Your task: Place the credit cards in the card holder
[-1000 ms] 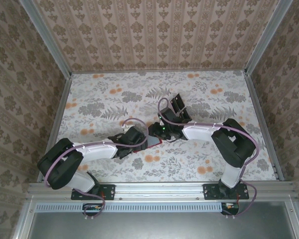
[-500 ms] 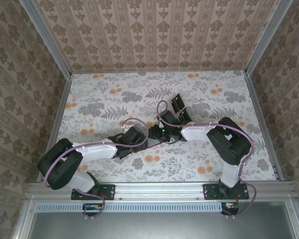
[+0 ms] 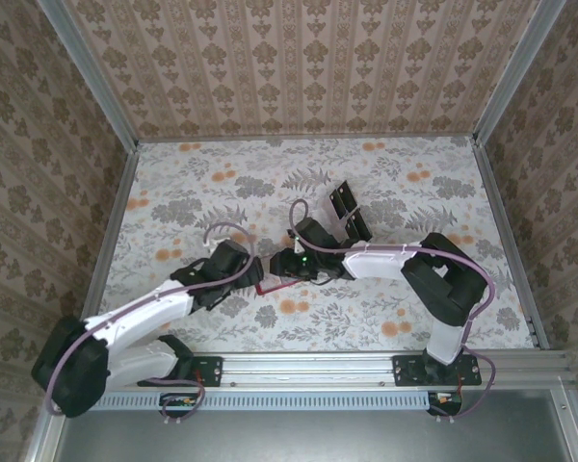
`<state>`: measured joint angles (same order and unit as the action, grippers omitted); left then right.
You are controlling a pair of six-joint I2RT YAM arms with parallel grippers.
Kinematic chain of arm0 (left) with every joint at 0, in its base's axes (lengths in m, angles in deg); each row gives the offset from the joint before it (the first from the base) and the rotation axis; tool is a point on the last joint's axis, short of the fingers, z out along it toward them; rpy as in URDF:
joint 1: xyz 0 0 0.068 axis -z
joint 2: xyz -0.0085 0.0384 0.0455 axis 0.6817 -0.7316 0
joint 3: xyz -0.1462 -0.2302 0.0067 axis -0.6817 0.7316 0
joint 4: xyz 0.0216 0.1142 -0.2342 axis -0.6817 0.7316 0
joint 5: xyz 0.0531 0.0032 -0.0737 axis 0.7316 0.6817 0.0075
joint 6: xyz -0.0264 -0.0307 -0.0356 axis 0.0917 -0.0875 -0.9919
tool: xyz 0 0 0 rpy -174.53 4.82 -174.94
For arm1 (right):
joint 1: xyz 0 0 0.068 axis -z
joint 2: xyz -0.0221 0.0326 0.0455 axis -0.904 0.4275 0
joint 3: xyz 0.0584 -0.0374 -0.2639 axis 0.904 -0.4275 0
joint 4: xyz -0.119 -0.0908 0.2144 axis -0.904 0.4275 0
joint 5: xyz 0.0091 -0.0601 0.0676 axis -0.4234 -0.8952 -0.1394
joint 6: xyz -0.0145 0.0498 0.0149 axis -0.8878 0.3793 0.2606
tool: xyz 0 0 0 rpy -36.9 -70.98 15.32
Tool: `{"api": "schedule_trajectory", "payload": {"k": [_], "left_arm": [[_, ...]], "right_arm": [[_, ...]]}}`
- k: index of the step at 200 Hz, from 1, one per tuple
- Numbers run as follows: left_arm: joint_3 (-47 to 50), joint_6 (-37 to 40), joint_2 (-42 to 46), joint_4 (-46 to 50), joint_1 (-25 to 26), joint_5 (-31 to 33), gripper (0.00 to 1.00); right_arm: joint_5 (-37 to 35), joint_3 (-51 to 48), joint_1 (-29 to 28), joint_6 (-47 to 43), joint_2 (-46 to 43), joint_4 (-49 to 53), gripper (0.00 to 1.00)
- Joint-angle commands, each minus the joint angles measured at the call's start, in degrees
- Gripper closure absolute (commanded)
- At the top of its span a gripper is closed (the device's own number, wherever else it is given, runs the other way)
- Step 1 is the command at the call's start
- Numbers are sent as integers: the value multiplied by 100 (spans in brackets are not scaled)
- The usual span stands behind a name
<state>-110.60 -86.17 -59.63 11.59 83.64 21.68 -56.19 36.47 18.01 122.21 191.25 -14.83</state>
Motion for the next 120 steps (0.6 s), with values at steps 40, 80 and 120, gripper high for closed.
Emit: {"api": "schedule_trajectory", "payload": {"k": [40, 80, 120], "left_arm": [[209, 103, 579, 552, -603, -320, 0], [232, 132, 507, 439, -630, -425, 0], [172, 215, 206, 287, -639, -575, 0]], "right_arm": [[-350, 654, -396, 28, 912, 262, 49], [-299, 598, -399, 84, 955, 224, 49], [-50, 671, -281, -210, 244, 304, 49]]}}
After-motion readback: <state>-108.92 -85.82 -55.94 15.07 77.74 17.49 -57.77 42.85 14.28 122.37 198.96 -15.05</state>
